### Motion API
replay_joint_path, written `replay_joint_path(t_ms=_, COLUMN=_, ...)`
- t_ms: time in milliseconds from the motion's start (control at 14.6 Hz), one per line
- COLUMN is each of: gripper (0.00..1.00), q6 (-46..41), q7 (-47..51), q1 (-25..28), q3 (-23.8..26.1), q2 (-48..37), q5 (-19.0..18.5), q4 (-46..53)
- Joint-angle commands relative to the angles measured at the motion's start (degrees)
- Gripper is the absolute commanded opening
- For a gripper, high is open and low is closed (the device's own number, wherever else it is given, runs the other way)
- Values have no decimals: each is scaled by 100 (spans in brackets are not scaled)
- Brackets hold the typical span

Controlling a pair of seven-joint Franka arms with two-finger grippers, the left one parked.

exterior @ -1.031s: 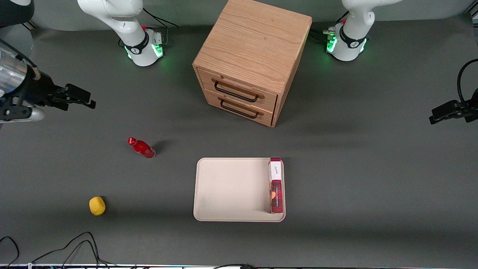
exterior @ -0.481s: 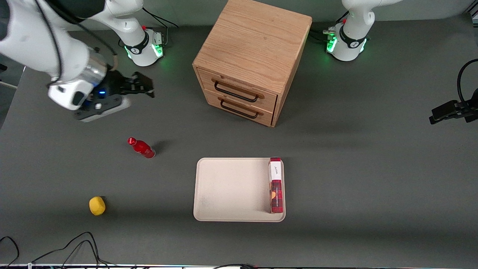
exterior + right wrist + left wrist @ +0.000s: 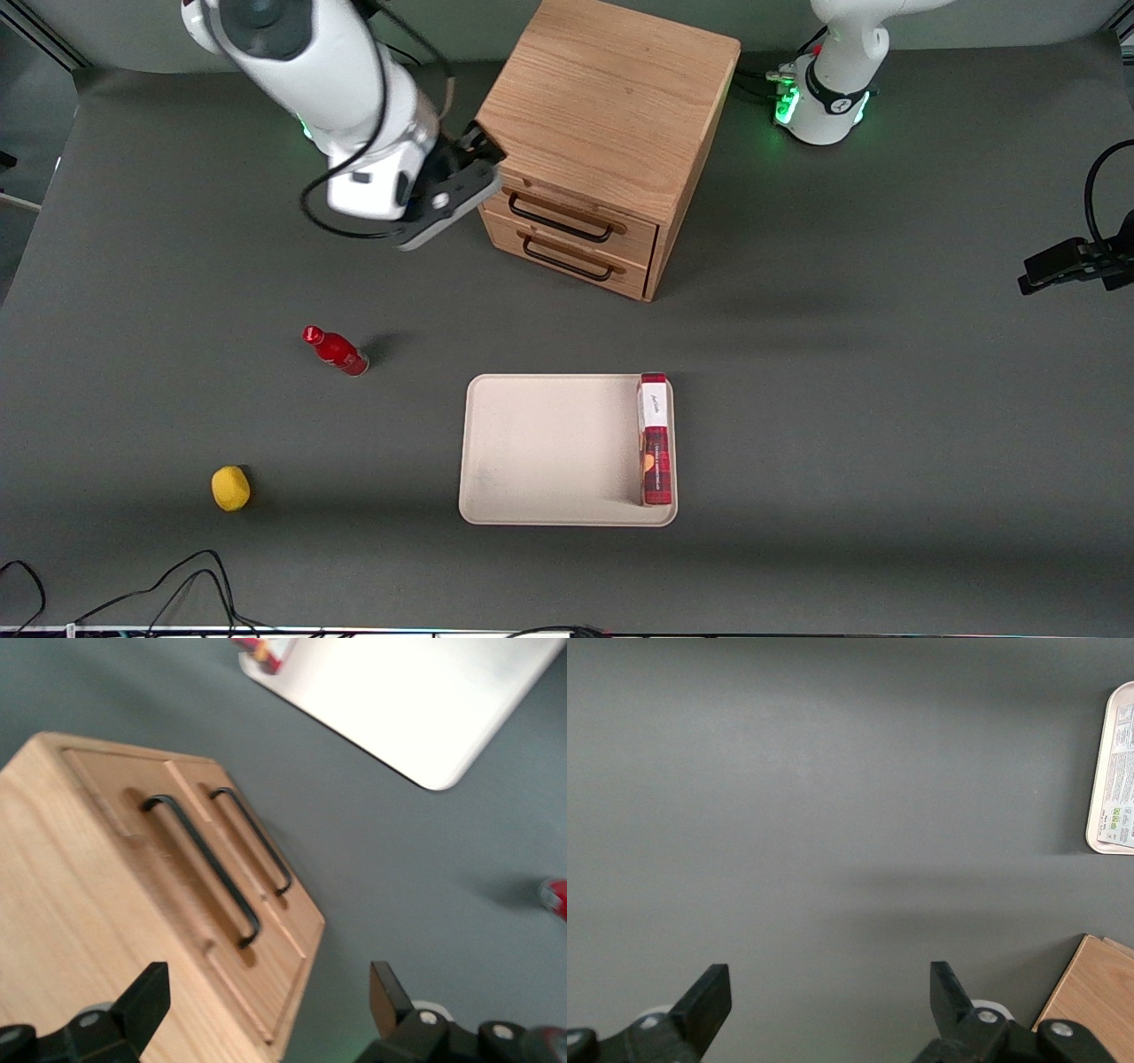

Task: Open upper drawer
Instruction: 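Move the right gripper toward the upper drawer's black handle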

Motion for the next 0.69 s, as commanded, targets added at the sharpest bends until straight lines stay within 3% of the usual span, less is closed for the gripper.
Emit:
replay_joint_path(t_ms=0, gripper=100, q6=142, q7=-508, q1=244, q3=172, q2=318, q5=5, q4=417)
replay_joint_path(t_ms=344, gripper=100, q6=319, q7=-1010, q1=270, q3=235, q2=327, q5=-179, q4=373)
replay_joint_path(t_ms=618, gripper=100, q6=529, q7=-1537, q1=253, q3=489, q2=538, q5=-723, q4=76)
